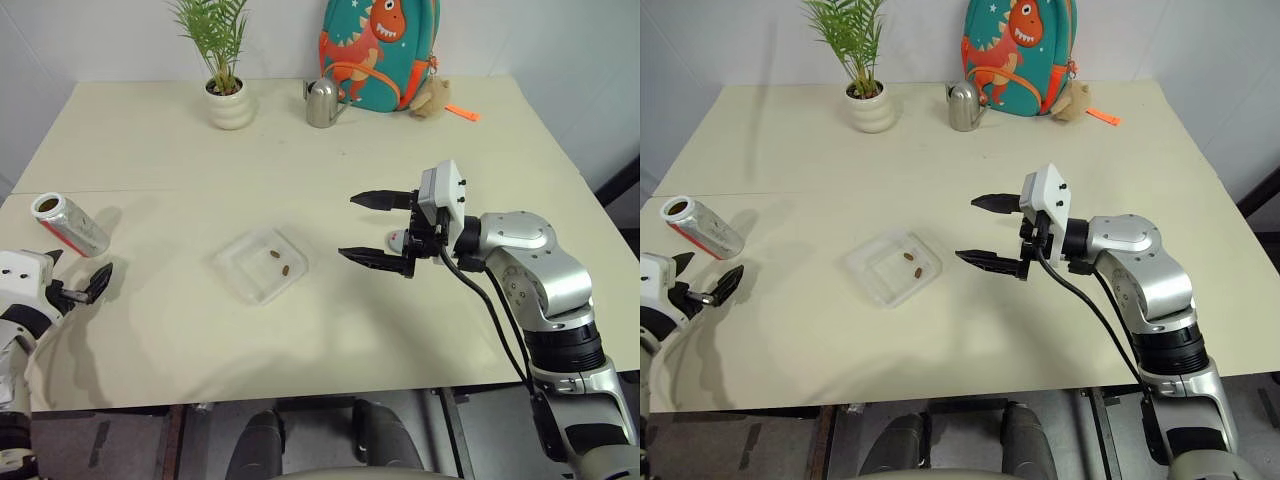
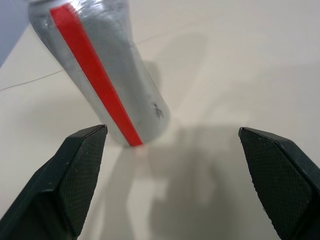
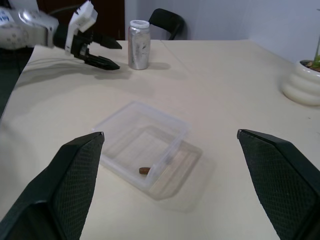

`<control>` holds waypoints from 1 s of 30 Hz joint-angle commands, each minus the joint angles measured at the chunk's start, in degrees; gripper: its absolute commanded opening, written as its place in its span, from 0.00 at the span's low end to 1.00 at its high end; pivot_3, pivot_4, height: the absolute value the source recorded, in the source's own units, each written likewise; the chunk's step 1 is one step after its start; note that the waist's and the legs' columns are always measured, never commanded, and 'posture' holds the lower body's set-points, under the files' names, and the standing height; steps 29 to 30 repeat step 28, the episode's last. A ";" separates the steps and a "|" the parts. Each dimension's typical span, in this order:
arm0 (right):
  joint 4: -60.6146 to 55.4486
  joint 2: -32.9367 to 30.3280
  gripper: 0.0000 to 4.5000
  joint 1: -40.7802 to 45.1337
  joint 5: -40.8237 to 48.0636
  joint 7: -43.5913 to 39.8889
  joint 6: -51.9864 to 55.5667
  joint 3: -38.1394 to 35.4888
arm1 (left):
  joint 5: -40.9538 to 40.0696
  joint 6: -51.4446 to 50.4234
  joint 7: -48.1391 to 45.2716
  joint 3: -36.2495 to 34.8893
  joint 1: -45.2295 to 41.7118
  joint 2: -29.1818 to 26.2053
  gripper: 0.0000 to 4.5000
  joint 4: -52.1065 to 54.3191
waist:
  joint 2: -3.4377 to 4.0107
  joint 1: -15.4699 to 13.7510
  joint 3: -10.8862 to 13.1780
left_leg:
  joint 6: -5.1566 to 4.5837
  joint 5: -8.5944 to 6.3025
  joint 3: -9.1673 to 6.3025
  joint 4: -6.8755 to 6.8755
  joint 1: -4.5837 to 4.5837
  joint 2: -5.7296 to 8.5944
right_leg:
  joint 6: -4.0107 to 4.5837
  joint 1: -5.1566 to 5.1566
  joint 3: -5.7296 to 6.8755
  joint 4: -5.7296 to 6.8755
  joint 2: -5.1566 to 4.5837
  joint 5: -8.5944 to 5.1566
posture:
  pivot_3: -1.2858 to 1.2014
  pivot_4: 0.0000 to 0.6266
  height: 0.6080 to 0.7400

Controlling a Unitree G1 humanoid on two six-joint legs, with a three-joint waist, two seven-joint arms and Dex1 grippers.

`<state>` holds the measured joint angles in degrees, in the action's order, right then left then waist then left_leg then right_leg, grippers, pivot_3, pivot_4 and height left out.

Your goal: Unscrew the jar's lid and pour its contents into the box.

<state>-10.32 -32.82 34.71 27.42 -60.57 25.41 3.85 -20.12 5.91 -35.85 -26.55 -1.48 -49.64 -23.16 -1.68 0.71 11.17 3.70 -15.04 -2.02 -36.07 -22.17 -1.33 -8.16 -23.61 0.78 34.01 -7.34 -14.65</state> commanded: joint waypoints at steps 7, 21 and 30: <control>-1.85 -5.45 1.00 -4.06 2.42 -2.35 -0.08 -5.18 | -8.88 -4.41 -13.64 -2.47 5.66 -2.62 1.00 26.47 | 0.03 -0.59 0.01 | 0.03 -0.10 0.08 0.02 -0.01 -0.15 | 0.14 0.00 0.11 -0.12 0.06 -0.05 | 0.52 0.24 1.00; -4.73 -10.52 1.00 -10.89 2.07 -0.12 -2.05 -12.64 | -8.58 -3.81 -24.22 7.30 -7.93 -1.11 1.00 24.45 | 0.09 -0.56 0.04 | 0.01 -0.13 0.15 -0.02 0.04 -0.51 | 0.26 -0.03 -0.14 -0.11 0.61 0.00 | 0.52 0.24 1.00; -7.11 -12.24 1.00 -15.71 2.24 1.15 -1.82 -15.03 | -8.16 -6.35 -25.48 9.53 -11.58 -0.48 1.00 22.52 | 0.08 -0.59 0.04 | 0.00 -0.13 0.15 -0.04 0.04 -0.51 | 0.26 -0.01 -0.16 -0.13 0.61 0.01 | 0.52 0.24 1.00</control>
